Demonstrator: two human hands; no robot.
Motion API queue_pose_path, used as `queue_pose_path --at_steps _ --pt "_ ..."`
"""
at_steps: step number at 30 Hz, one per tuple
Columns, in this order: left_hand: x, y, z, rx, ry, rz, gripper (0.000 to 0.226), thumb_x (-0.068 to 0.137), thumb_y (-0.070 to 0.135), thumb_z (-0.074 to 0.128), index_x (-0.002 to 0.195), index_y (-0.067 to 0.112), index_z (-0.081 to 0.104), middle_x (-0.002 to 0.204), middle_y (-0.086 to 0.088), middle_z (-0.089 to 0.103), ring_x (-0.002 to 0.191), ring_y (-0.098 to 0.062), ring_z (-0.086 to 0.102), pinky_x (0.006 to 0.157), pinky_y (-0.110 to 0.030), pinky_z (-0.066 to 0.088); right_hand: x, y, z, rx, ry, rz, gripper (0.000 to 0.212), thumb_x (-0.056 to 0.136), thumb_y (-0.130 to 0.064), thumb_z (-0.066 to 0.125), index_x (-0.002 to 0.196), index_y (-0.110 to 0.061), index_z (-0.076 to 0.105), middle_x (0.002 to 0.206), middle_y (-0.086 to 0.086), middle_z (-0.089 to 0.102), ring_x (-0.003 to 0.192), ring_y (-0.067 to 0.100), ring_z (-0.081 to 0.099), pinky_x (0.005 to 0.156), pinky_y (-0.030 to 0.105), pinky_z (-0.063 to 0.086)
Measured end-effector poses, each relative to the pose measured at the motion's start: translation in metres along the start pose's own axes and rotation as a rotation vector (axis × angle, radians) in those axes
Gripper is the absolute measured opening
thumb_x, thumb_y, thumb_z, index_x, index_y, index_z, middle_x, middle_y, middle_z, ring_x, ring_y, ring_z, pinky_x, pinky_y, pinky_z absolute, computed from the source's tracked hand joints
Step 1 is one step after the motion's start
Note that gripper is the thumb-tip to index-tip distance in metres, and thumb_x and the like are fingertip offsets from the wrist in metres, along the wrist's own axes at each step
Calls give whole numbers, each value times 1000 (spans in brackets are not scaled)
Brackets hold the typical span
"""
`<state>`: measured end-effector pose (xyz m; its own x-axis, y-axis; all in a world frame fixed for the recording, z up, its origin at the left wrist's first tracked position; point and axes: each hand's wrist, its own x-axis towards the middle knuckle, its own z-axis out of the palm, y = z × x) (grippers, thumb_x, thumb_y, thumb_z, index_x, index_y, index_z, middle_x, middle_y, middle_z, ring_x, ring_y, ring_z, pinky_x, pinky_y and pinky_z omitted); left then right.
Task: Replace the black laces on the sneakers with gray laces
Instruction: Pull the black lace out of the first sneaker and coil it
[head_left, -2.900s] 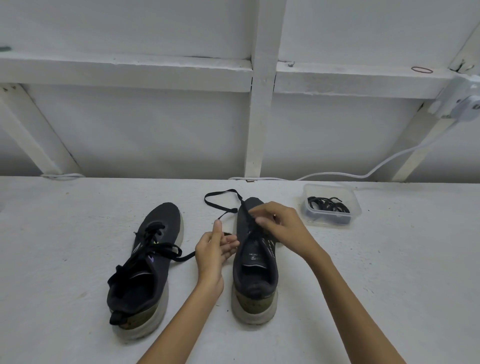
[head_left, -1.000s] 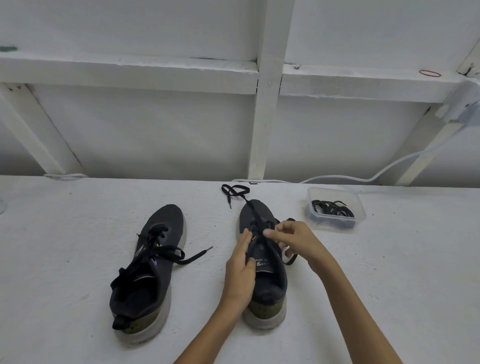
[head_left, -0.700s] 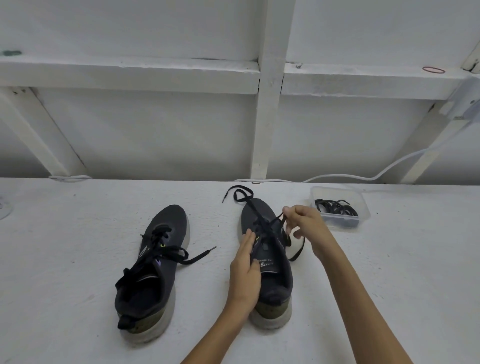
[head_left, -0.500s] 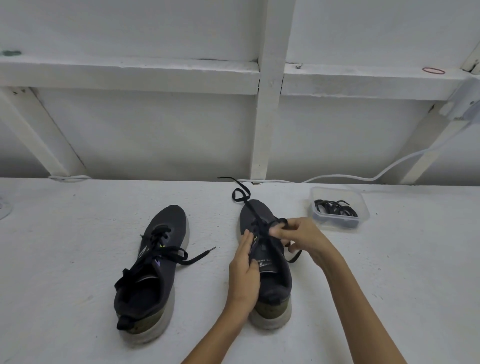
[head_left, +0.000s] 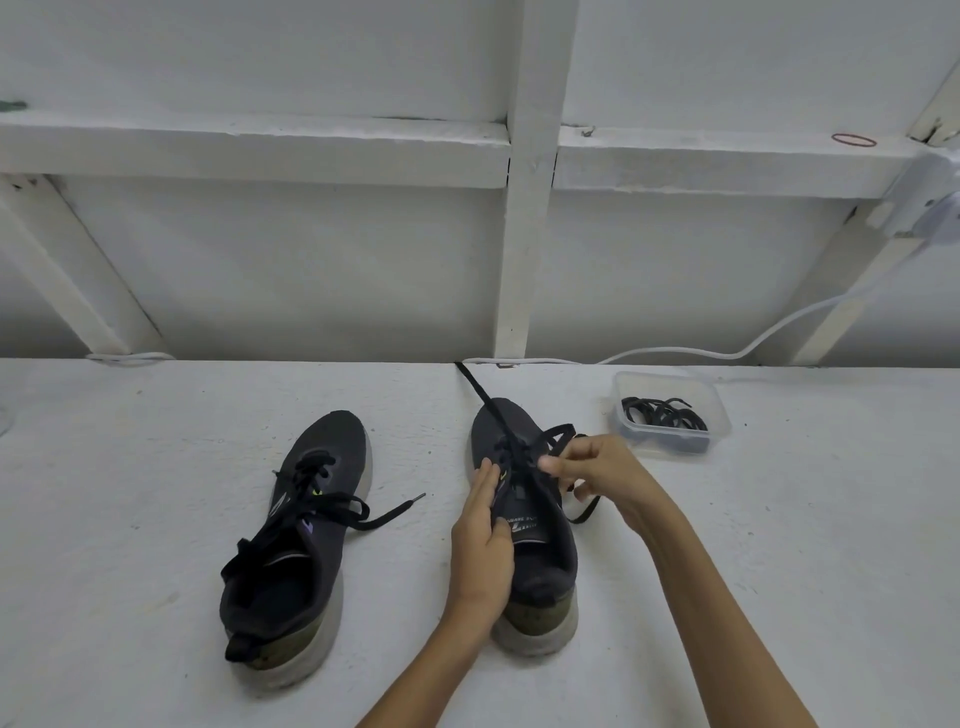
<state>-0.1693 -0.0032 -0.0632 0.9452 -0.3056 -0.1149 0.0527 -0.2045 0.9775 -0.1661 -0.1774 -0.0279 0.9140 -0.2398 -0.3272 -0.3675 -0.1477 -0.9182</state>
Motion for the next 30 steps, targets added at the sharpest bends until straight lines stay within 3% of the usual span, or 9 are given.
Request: queue_pose_path --at_steps 6,10,13,16,20,22,24,27,30 --pt "-1 -1 -1 -10 -10 -2 64 92 -15 35 147 17 37 154 11 30 143 -2 24 113 -12 16 6 -7 -9 358 340 -108 23 90 -17 67 71 -7 59 68 3 60 57 15 57 53 23 36" --pt "0 -2 0 -8 -9 2 64 92 -16 35 147 17 37 155 10 29 143 -2 23 111 -8 16 2 -3 -2 225 126 -14 23 86 -30 70 81 -7 67 73 4 65 58 13 59 55 22 43" --pt "1 -3 -1 3 -13 7 64 92 -15 35 147 17 36 154 11 29 143 -2 23 110 -8 16 -2 1 5 44 -13 5 24 82 -24 76 70 -6 66 62 3 61 57 10 56 54 19 42" --pt "1 -3 -1 -5 -15 5 64 92 -15 36 147 16 37 154 10 30 142 -2 24 108 -5 16 3 -4 -3 74 145 -70 22 83 -15 75 68 -1 66 59 7 62 55 12 55 54 22 38" --pt "2 -5 -1 -14 -23 -2 63 92 -15 35 147 16 36 154 11 30 142 -1 24 102 4 15 11 -9 -23 352 424 -138 17 89 -17 69 77 -5 67 71 5 65 53 10 57 50 19 39" --pt "2 -6 -1 -17 -21 -2 63 92 -16 35 147 16 37 154 10 30 142 -1 24 98 8 15 10 -8 -24 347 370 -106 19 90 -22 68 83 -4 66 76 5 66 55 11 59 51 20 40" --pt "3 -6 -1 -12 -19 4 64 92 -16 35 147 16 37 154 11 30 142 -1 24 98 8 15 5 -5 -16 203 190 -28 21 89 -25 69 84 -5 68 76 4 66 57 13 59 54 23 39" --pt "3 -7 -1 -5 -16 16 64 91 -16 36 147 16 37 154 11 30 141 0 24 104 3 16 -2 1 1 28 -34 30 20 85 -22 74 72 -8 68 64 -7 66 55 8 55 52 20 38" --pt "2 -6 -2 -10 -19 17 64 91 -15 36 146 17 37 153 13 30 143 -2 25 113 -11 18 1 -2 3 90 93 -12 21 83 -14 75 81 6 69 63 -5 68 52 10 55 51 21 36"
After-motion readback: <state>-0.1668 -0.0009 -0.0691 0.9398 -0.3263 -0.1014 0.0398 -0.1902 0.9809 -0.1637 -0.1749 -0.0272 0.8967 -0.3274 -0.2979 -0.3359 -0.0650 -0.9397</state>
